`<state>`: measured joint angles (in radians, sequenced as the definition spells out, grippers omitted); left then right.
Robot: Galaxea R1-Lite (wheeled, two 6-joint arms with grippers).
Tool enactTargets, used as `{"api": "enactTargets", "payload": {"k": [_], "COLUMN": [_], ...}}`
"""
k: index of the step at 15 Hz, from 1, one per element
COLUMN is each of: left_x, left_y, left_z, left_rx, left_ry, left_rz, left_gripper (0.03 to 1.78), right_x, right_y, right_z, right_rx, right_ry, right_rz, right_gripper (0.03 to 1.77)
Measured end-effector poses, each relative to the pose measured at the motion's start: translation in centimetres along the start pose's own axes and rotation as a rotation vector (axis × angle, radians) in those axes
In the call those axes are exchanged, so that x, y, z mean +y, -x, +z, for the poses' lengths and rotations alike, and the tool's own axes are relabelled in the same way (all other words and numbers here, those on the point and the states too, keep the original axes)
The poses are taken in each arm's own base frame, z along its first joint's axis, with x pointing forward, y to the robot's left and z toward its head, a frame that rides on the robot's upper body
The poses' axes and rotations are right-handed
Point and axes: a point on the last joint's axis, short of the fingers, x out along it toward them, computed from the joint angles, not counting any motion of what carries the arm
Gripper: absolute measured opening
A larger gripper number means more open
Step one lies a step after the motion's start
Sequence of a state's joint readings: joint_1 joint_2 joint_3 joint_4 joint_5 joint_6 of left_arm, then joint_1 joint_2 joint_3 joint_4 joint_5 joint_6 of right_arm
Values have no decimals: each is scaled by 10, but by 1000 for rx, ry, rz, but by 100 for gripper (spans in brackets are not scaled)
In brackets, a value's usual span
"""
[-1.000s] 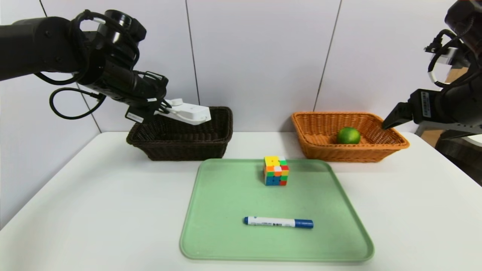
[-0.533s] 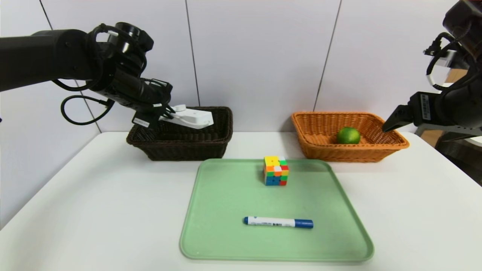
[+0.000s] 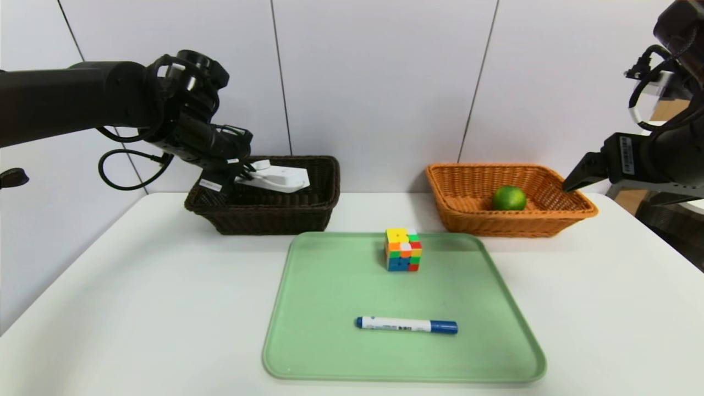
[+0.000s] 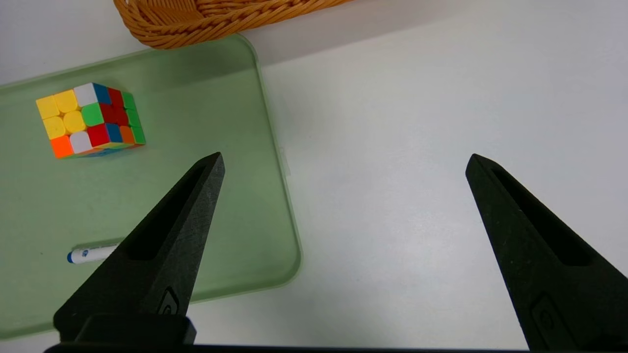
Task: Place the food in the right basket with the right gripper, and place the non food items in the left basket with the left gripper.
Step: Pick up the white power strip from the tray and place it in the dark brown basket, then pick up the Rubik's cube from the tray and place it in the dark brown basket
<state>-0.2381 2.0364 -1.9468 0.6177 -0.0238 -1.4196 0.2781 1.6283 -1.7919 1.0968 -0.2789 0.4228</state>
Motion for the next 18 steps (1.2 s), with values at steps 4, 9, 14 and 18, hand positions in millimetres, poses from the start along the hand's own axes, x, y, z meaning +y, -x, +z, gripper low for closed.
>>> {"api": "enactTargets", "payload": {"k": [4,9,14,18], "left_x": [1,1,-1,-16], "left_y": [-5,-6,-5,37], "left_z": [1,1,0,-7], "left_rx": [4,7,27,56], "left_ry": [2,0,-10,-161], "left_rz": [9,3,-15,-150], "left_gripper": [5,82,124,143], "right_x": [0,0,0,1], "right_y": [0,0,0,-3], "right_z": [0,0,0,0], "right_rx": [-1,0,0,4], "right_ry": [-1,0,0,0], "right_rz": [0,0,-1,-2], "right_gripper": [170,170,170,170]}}
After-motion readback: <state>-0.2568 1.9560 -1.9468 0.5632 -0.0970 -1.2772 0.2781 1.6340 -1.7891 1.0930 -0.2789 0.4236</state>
